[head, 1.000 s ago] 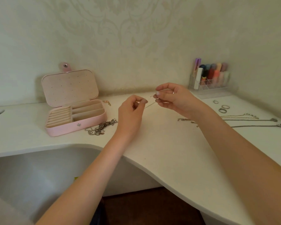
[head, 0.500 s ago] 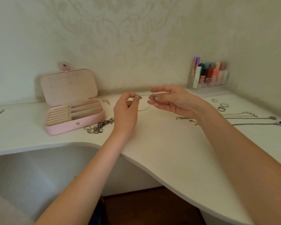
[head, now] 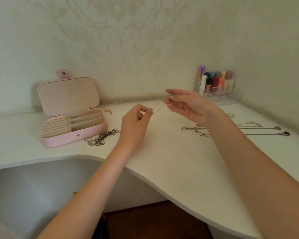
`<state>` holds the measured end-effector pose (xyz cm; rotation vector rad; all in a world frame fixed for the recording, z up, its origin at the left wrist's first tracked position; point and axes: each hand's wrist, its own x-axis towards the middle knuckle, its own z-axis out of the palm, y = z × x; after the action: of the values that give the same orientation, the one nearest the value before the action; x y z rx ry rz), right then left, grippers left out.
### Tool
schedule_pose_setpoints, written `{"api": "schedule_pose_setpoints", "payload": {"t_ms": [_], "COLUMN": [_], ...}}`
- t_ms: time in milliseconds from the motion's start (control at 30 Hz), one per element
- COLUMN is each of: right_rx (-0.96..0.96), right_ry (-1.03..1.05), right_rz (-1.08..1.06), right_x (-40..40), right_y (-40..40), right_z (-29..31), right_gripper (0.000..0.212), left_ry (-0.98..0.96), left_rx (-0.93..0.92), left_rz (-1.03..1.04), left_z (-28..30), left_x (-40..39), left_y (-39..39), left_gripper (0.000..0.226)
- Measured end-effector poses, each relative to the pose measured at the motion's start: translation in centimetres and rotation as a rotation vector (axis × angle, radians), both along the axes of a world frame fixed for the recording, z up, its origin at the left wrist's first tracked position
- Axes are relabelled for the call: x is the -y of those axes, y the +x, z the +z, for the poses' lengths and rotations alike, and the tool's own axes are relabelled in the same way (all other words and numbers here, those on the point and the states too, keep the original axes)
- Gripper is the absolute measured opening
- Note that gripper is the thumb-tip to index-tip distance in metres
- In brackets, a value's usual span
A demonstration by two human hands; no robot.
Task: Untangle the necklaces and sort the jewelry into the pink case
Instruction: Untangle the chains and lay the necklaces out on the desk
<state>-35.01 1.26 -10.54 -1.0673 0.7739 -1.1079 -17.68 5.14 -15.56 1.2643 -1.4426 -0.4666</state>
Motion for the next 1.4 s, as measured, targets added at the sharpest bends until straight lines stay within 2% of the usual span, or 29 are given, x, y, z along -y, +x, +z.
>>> {"api": "schedule_pose_setpoints", "payload": {"t_ms": [167, 267, 333, 433, 567, 833, 967, 1067, 1233, 1400], "right_rx": [-0.219, -0.328, -0.390, -0.525, -0.688, -1.216, -1.402, -1.466, -1.507, -1.494], "right_ry": [0.015, -0.030, -0.066, -0.092, -0.059, -0.148, -0.083, 0.010, 0.074, 0.104], "right_rz": [-0.252, -0.346, -0.459, -0.679, -0.905, -1.101, -1.139, -1.150, -1.171, -1.176], "right_x": [-1.9, -3.8, -4.7, -5.4, -5.6, -7.2, -7.3, -7.4, -7.8, -8.1], "right_y": [-6.2, -9.9, -11.6, -13.7, -16.9, -19.7, -20.2, -20.3, -20.3, -20.2], "right_z": [0.3, -0.6, -1.2, -2.1, -3.7, -4.7, -5.0, -4.9, -4.7, -4.4], "right_gripper": [0.021, 0.020, 0.018, 0.015, 0.015, 0.011, 0.014, 0.017, 0.021, 0.025], "left_ry": [-0.018, -0.008, -0.011, -0.008, -0.076, -0.110, -0.111, -0.099, -0.081, -0.077], "left_rx": [0.254, 0.548, 0.645, 0.545, 0.598, 0.560, 0.564, 0.598, 0.607, 0.630], "left_rz": [-0.104, -0.179, -0.220, -0.293, -0.360, -0.402, -0.394, -0.347, -0.355, -0.413], "left_z": [-0.3, -0.4, -0.3, -0.1, -0.4, -0.8, -0.9, -0.9, -0.9, -0.8], "left_x": [-0.3, -1.0, -1.6, -2.4, -3.3, -3.2, -3.5, -4.0, -4.3, -4.2], "left_y": [-0.2, -1.2, -1.9, -3.3, -6.0, -7.0, -7.0, -7.1, -6.8, -7.0], "left_gripper": [0.023, 0.021, 0.020, 0.020, 0.021, 0.021, 0.023, 0.023, 0.007, 0.016]}}
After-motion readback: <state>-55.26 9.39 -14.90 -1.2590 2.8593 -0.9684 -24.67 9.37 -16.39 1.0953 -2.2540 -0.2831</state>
